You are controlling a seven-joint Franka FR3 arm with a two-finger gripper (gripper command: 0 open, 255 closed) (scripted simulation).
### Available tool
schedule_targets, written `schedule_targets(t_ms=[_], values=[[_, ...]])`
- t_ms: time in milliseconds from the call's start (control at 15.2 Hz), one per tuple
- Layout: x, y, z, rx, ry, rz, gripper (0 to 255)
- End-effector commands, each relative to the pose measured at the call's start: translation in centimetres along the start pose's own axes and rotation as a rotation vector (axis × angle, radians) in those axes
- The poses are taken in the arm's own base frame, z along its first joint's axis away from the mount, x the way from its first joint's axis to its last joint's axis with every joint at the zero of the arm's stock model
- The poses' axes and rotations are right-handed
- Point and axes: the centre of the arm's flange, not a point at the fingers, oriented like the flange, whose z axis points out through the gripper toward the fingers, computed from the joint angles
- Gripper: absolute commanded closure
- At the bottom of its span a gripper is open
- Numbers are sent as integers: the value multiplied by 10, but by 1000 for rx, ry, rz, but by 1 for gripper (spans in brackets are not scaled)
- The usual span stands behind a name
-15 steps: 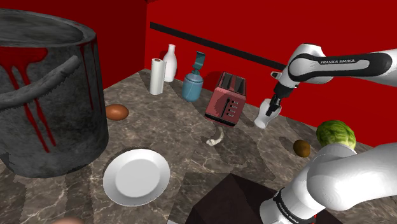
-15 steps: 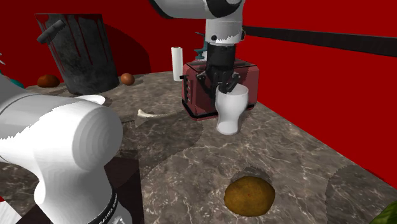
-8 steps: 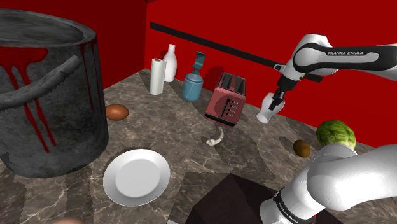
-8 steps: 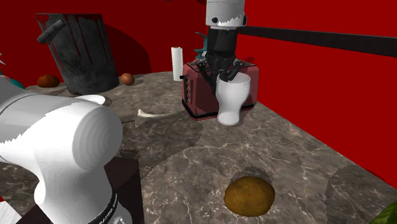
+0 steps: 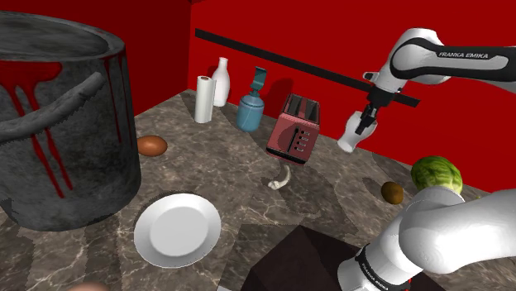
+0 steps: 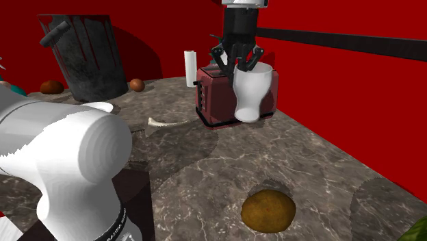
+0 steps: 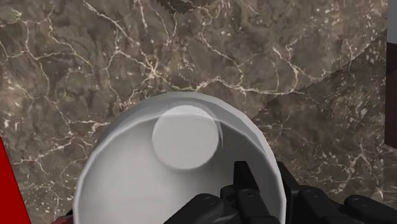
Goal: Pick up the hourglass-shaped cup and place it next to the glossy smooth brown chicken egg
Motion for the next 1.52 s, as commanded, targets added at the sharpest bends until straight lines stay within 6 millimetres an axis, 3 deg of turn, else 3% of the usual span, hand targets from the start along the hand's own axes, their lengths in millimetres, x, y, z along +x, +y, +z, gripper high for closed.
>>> schedule_targets(t_ms=[0,1122,1452], values=[[0,-1,-11,0,0,0,255],[1,-3,-99,0,0,0,255],[51,-47,-97,0,0,0,255]])
